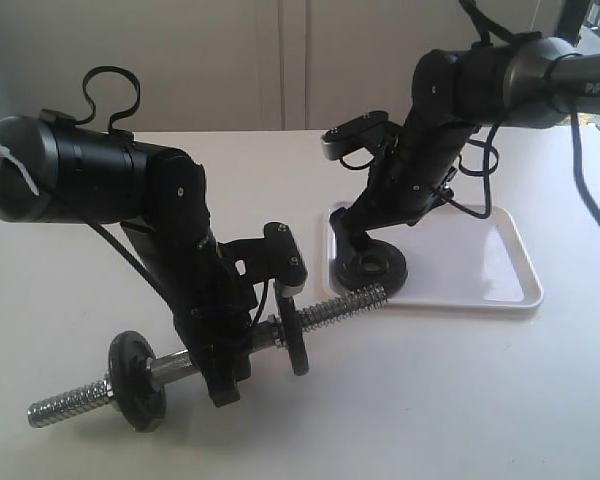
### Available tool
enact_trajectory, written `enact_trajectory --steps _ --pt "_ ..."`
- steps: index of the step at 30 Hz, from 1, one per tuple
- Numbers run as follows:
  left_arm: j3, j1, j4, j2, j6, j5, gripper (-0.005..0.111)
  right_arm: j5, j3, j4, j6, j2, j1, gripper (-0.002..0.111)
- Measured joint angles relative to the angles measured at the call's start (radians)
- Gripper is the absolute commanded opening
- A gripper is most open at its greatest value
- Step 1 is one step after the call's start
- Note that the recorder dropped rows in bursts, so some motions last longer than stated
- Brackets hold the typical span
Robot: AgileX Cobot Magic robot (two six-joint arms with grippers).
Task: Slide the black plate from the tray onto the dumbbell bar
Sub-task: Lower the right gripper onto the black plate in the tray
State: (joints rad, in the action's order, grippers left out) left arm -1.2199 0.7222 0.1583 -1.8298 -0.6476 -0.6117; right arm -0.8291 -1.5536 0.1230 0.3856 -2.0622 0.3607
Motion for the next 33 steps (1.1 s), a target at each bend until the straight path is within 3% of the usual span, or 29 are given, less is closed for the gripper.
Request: enact_trajectory --steps 33 --pt "0.000 0.000 0.000 0.000 -0.002 0.000 0.000 0.072 -0.002 0.013 -0.004 -0.112 0.009 0.105"
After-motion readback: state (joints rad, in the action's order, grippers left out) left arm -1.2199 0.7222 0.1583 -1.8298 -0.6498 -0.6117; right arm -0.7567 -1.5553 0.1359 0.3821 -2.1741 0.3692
